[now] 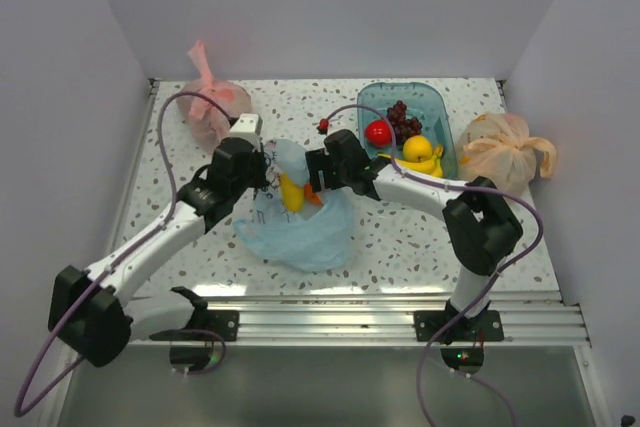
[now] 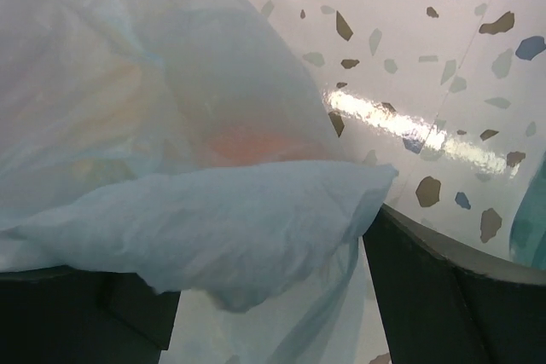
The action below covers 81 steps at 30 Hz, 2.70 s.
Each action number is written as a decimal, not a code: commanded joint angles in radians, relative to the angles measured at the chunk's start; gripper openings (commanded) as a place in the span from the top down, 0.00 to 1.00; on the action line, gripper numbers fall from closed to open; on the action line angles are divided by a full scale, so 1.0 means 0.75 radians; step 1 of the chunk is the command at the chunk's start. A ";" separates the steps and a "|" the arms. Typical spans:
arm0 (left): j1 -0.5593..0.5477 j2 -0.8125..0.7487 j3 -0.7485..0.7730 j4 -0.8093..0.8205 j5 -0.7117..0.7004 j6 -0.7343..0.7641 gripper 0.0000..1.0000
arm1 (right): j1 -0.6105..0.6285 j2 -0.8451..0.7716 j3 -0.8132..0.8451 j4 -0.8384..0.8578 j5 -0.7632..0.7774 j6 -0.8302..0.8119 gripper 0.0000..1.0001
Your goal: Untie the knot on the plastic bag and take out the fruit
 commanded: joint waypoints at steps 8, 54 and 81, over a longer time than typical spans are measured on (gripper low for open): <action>0.003 -0.250 -0.194 -0.034 0.157 -0.024 1.00 | -0.012 -0.048 0.029 0.138 -0.072 -0.012 0.16; 0.003 -0.428 -0.423 -0.234 0.008 -0.435 0.96 | 0.313 0.101 0.258 0.075 -0.297 -0.457 0.41; 0.005 -0.395 -0.407 -0.253 -0.016 -0.404 0.95 | 0.209 0.402 0.430 -0.128 -0.538 -0.664 0.32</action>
